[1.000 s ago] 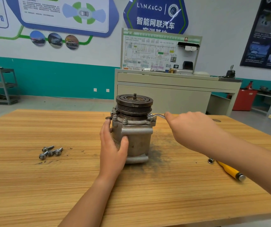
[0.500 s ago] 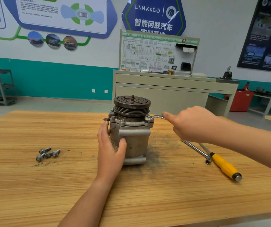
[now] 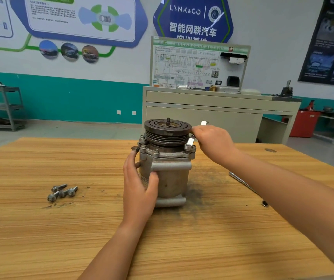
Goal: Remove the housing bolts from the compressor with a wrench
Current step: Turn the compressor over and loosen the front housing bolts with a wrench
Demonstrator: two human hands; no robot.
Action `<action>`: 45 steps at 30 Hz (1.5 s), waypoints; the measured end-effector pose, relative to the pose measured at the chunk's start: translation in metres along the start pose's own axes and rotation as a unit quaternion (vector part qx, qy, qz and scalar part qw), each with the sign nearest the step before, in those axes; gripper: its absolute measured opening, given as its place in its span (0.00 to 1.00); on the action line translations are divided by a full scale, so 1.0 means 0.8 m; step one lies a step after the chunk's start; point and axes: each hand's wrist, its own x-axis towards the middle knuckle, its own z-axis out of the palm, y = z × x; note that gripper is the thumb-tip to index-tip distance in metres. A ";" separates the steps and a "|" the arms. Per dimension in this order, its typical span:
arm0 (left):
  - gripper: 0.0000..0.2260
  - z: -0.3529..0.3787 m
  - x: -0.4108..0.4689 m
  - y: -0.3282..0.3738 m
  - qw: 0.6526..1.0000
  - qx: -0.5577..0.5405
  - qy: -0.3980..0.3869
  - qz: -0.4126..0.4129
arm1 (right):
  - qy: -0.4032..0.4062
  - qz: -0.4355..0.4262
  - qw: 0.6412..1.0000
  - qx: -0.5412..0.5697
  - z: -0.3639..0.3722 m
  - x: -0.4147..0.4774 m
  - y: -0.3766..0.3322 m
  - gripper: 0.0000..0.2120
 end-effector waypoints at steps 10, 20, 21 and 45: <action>0.29 0.000 -0.001 0.001 1.000 0.002 -0.005 0.001 | 0.013 0.191 0.934 0.302 -0.091 -0.063 0.006 0.12; 0.28 0.000 -0.004 0.003 1.000 -0.006 -0.003 -0.007 | -0.218 0.073 0.973 0.017 -0.111 -0.074 -0.027 0.12; 0.28 0.000 -0.004 0.003 1.000 -0.007 -0.002 -0.007 | -0.220 0.069 0.973 0.020 -0.109 -0.071 -0.028 0.12; 0.28 -0.003 -0.005 0.006 1.000 -0.017 -0.002 -0.023 | -0.270 -0.101 0.943 -0.166 -0.131 -0.032 -0.013 0.15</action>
